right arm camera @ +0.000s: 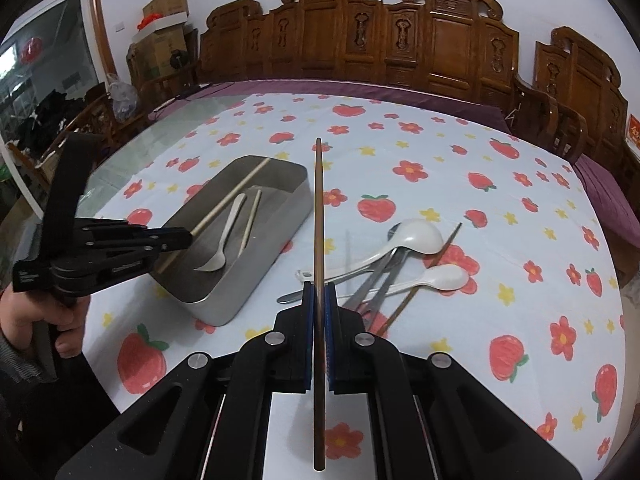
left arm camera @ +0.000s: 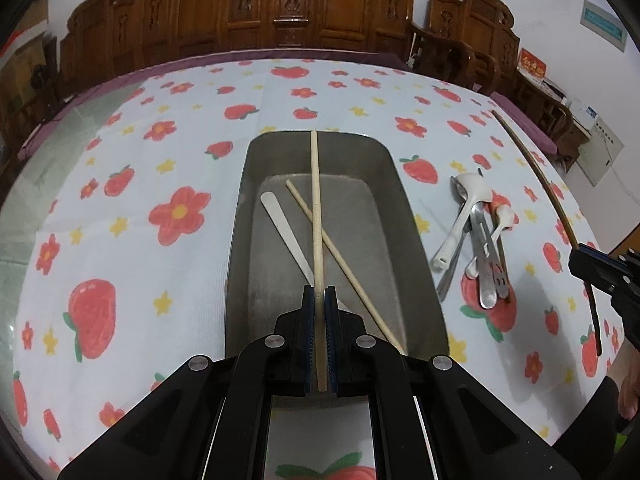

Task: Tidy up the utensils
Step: 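Carry the light wooden chopstick into the metal tray and open the left gripper, then lower the dark brown chopstick into the metal tray and open the right gripper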

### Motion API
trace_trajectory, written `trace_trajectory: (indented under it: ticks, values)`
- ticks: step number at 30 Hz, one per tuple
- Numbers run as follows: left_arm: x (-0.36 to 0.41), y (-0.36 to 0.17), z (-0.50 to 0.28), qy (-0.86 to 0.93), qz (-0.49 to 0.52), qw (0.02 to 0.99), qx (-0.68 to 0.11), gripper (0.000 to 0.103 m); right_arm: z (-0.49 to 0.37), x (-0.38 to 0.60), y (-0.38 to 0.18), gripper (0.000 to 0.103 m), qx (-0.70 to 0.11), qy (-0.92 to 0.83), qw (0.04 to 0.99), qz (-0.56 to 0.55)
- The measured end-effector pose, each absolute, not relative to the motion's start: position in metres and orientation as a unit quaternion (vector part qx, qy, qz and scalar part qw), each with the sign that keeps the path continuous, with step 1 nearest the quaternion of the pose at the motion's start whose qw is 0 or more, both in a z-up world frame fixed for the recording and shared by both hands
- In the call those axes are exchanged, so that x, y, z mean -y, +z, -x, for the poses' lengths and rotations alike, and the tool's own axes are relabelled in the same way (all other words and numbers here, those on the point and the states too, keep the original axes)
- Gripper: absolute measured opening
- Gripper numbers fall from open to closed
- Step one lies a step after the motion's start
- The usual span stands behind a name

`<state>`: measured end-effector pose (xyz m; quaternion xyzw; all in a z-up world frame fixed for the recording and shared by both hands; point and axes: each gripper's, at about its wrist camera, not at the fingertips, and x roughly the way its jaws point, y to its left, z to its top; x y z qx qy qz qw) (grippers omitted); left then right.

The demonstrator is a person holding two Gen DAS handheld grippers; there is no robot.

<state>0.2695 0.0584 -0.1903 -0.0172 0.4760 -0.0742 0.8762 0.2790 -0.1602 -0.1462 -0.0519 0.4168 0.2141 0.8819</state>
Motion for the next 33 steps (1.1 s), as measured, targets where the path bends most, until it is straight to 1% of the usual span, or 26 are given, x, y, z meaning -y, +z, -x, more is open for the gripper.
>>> trace_trajectory:
  ticks: [8, 11, 26, 27, 28, 29, 30, 33]
  values:
    - [-0.058, -0.199, -0.275, -0.071, 0.007, 0.875, -0.478, 0.005, -0.283, 0.147, -0.146, 0.006, -0.419, 0.223, 0.878, 0.062]
    - [-0.061, -0.201, -0.276, -0.070, 0.018, 0.876, -0.477, 0.005, -0.285, 0.142, -0.147, 0.006, -0.420, 0.224, 0.877, 0.067]
    - [-0.082, -0.183, -0.266, -0.047, 0.024, 0.908, -0.416, 0.005, -0.301, 0.107, -0.163, 0.006, -0.434, 0.245, 0.864, 0.076]
    - [-0.084, -0.181, -0.266, -0.045, 0.022, 0.909, -0.414, 0.007, -0.302, 0.103, -0.163, 0.006, -0.434, 0.249, 0.863, 0.076]
    - [-0.085, -0.179, -0.264, -0.043, 0.020, 0.911, -0.410, 0.015, -0.302, 0.100, -0.163, 0.006, -0.434, 0.251, 0.862, 0.075]
    - [-0.087, -0.176, -0.263, -0.040, 0.016, 0.913, -0.405, 0.019, -0.303, 0.097, -0.163, 0.006, -0.433, 0.253, 0.862, 0.074]
    - [-0.089, -0.174, -0.261, -0.037, 0.013, 0.916, -0.400, 0.026, -0.305, 0.094, -0.163, 0.006, -0.433, 0.255, 0.861, 0.072]
    - [-0.098, -0.167, -0.258, -0.034, 0.013, 0.920, -0.390, 0.030, -0.308, 0.084, -0.165, 0.006, -0.435, 0.260, 0.859, 0.069]
